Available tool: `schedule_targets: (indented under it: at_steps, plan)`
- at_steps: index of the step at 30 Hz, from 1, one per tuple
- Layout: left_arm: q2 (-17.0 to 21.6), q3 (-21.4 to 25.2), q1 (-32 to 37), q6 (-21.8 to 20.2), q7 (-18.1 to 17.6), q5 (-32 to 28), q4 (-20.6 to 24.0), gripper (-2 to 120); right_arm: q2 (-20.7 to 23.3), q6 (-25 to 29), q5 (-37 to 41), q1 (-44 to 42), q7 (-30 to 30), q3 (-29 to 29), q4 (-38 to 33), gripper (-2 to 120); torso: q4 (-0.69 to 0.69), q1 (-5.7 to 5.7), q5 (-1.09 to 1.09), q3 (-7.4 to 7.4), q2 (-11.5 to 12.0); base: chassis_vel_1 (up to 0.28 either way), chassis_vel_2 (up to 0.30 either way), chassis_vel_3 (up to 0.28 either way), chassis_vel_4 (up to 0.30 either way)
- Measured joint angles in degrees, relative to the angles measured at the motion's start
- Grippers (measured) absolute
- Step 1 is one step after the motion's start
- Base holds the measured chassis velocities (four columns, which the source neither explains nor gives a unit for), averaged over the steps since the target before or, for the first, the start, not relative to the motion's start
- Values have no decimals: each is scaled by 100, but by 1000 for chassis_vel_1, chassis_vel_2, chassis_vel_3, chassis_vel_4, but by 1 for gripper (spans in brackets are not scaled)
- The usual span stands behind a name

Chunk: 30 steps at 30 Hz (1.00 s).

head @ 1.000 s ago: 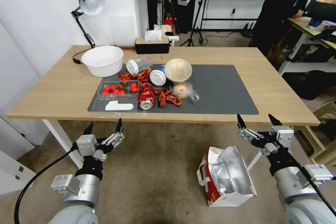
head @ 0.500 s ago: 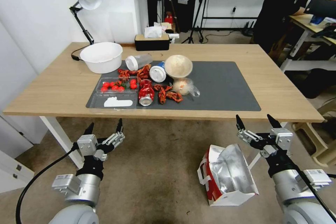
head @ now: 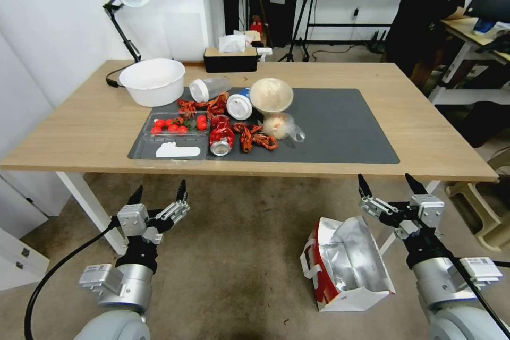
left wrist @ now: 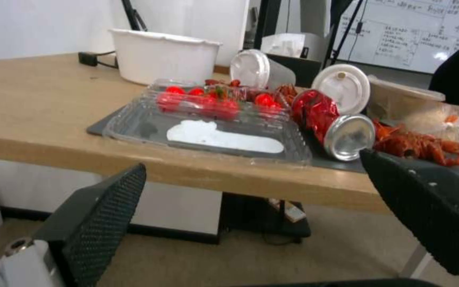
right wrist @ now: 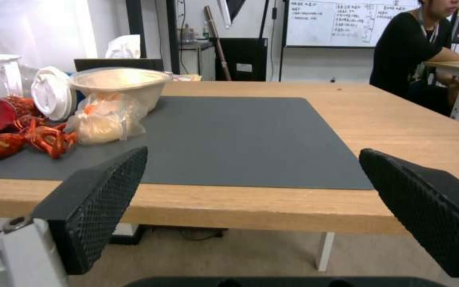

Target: Pick up the food delivery bag from the floor and place it on the table.

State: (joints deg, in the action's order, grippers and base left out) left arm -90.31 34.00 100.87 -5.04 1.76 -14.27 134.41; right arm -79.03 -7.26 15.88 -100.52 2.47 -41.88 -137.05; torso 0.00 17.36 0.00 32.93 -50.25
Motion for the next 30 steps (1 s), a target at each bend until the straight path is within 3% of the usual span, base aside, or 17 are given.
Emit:
schedule_targets:
  at_steps: [30]
  plan:
    - [10, -4, -43, -23, 0, -23, -44, 100, -8, -9, 8, 80, -6, 10, 52, 100, 0, -325, 0, -454, 778, 0, 0, 0, 0]
